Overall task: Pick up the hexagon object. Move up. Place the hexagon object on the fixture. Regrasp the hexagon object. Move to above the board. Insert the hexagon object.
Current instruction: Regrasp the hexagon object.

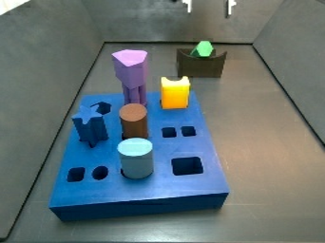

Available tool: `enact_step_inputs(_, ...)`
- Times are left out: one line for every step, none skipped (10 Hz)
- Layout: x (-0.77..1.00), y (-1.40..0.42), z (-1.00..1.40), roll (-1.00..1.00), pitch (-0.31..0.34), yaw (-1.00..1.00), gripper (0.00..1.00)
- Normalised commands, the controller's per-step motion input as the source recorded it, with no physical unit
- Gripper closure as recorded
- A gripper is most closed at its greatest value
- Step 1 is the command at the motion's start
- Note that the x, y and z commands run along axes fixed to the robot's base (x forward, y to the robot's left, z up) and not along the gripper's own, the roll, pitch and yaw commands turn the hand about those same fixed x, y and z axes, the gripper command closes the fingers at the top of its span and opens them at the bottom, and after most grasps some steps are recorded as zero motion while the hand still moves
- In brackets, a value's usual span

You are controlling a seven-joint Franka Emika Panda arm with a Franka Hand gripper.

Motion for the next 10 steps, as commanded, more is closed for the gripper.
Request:
enact_step_inputs(-0.12,-0.74,0.68,1.00,0.038,0.02,0.00)
enact_step_inputs(-0.12,-0.54,0.43,1.00,0.029,0.02,0.00)
enact_step_inputs(-0.10,-0.43,0.29,1.00,0.026,0.02,0.00)
enact_step_inputs(-0.05,-0.21,0.06,1.00,0.024,0.02,0.00)
enact_step_inputs(-0.03,-0.06,0.04,1.00,0.025,0.02,0.00)
enact_step_inputs(-0.02,-0.03,0.04,1.00,0.025,0.02,0.00)
enact_step_inputs(-0.03,-0.04,0.02,1.00,0.021,0.02,0.00)
enact_step_inputs(-0.04,-0.03,0.02,1.00,0.014,0.02,0.00)
enact_step_inputs(-0.05,-0.03,0.02,1.00,0.010,0.02,0.00)
enact_step_inputs(-0.04,-0.03,0.01,1.00,0.002,0.02,0.00)
